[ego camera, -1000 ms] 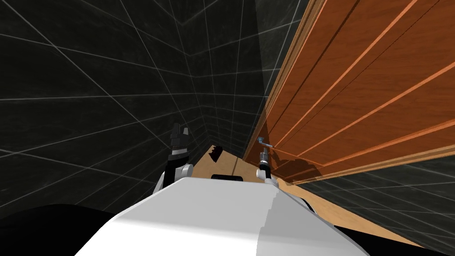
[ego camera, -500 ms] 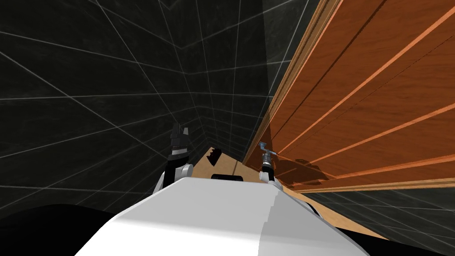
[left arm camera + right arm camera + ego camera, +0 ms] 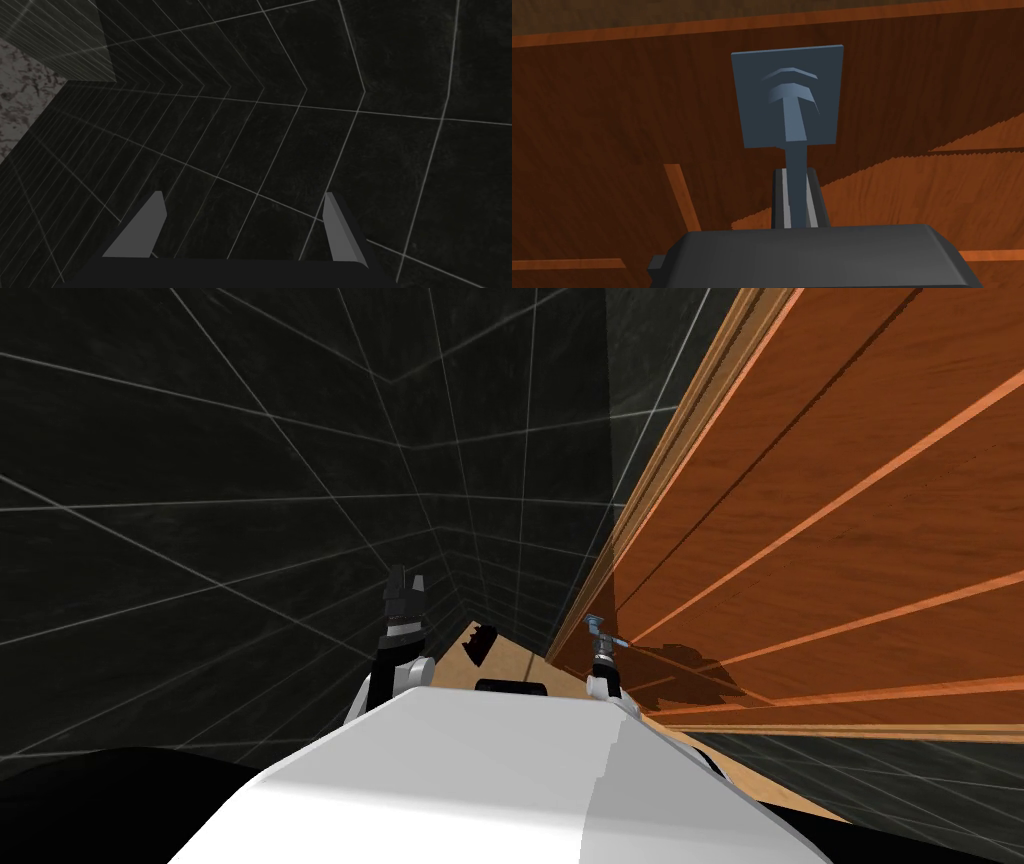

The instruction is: Pull the door open

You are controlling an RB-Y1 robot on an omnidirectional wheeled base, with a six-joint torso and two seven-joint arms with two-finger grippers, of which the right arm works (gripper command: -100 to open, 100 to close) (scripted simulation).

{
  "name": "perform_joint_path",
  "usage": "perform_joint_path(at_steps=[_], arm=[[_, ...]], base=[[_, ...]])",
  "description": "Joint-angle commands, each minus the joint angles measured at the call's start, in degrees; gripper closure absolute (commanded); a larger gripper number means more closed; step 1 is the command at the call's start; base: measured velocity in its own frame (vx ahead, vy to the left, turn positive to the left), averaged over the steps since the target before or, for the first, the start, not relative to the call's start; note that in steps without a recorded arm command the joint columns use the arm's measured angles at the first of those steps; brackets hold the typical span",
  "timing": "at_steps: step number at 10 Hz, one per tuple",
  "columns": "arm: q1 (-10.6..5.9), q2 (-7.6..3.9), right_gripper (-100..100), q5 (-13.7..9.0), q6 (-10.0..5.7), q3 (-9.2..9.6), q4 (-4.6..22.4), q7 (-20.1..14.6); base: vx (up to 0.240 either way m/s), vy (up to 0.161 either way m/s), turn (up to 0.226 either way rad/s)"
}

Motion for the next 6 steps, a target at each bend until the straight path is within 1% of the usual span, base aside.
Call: perform_joint_path(at_steps=[1, 4, 5, 6], arm=[[0.16, 0.06, 100, 0.06, 0.13, 0.06, 0.14, 0.09], [0.16, 0.06, 100, 0.06, 0.13, 0.06, 0.14, 0.09], [0.39, -0.18, 100, 0.42, 0.1, 0.65, 0.22, -0.59], [0.51, -0.42, 100, 0.65, 0.0, 1.03, 0.21, -1.08]], base=[[-0.035, 0.01, 0.007], [-0.011, 0.002, 0.001], [-0.112, 0.003, 0.089], [-0.184, 0.002, 0.111]])
